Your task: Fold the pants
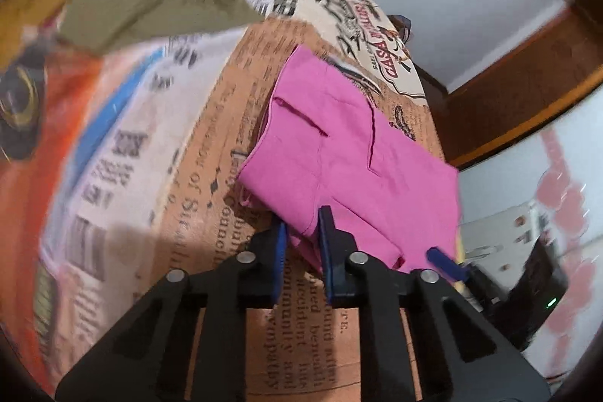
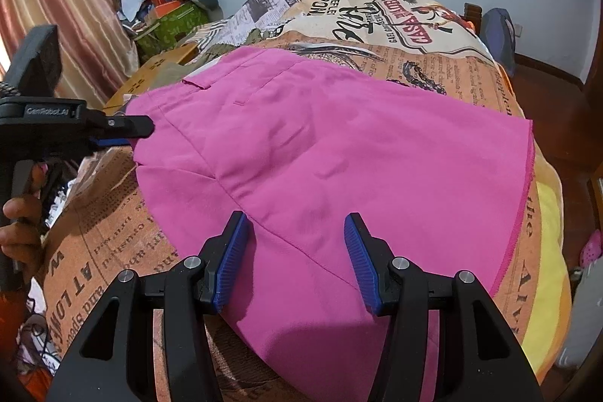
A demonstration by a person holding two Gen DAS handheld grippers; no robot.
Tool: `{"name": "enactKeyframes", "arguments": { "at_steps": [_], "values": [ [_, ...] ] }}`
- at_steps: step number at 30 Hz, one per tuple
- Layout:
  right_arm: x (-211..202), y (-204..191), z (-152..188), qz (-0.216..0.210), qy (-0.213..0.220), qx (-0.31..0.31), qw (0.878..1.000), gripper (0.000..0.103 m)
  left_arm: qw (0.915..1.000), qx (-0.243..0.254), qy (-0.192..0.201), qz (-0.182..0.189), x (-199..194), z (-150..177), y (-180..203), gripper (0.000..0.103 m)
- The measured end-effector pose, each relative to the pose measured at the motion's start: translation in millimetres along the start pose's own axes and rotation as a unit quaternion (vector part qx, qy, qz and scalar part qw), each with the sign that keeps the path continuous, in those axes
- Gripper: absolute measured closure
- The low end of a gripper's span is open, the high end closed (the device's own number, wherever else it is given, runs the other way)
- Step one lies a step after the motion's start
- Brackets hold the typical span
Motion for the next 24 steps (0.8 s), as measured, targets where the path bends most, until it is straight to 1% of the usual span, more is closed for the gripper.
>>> {"name": "enactKeyframes", "arguments": {
  "at_steps": [2, 4, 7, 10, 11, 14, 18, 20, 21, 24],
  "values": [
    [-0.7, -2.9, -0.3, 0.006, -0.002, -0.005, 1.0, 0.054, 0.9993, 0.029, 0.012, -0.02, -9.5, 2.1, 7.0, 0.09],
    [-2.2, -8.3, -0.7, 0.008, -0.005, -0.014, 1.0, 0.054, 0.998, 0.047, 0.023, -0.036, -19.5, 5.9, 9.5, 0.091],
    [-3.3, -19.8, -0.4, 0.001, -0.01, -0.026, 1.0, 0.054, 0.995, 0.07, 0.043, -0.057, -40.0, 16.8, 6.9, 0.091],
    [-2.3, -36.1, 0.2, -0.016, -0.02, -0.038, 0.999, 0.054, 0.9907, 0.085, 0.057, -0.09, -61.0, 32.7, 0.3, 0.091],
    [-2.0, -42.0, -0.2, -0.021, -0.024, -0.041, 0.999, 0.054, 0.9884, 0.091, 0.061, -0.106, -66.9, 37.1, -2.4, 0.091],
    [-3.3, -63.9, -7.7, -0.023, -0.012, -0.056, 0.998, 0.054, 0.9806, 0.112, 0.075, -0.142, -83.7, 48.8, -7.2, 0.091],
    [-1.4, -98.3, -22.6, -0.035, 0.008, -0.059, 0.998, 0.054, 0.9745, 0.132, 0.093, -0.156, -97.8, 59.3, -9.0, 0.091],
    [3.8, -110.0, -25.8, -0.032, 0.013, -0.069, 0.997, 0.054, 0.9716, 0.142, 0.101, -0.16, -100.9, 61.2, -8.9, 0.091],
    [8.1, -116.2, -26.4, -0.028, 0.011, -0.074, 0.997, 0.054, 0.9707, 0.145, 0.104, -0.161, -101.9, 60.8, -9.2, 0.091],
    [22.3, -124.9, -20.2, -0.016, -0.012, -0.082, 0.996, 0.054, 0.9695, 0.146, 0.115, -0.159, -107.4, 57.5, -8.9, 0.091]
  ]
}}
Point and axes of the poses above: each gripper's, at about its wrist camera, not at the fingertips, and x roughly the way its jaws point, y to its right, z to its underside, the point moved 4 cm from there along x, roughly the way its jaws point, and after that the axes turned 13 degrees about x, right-handed, at the moved point
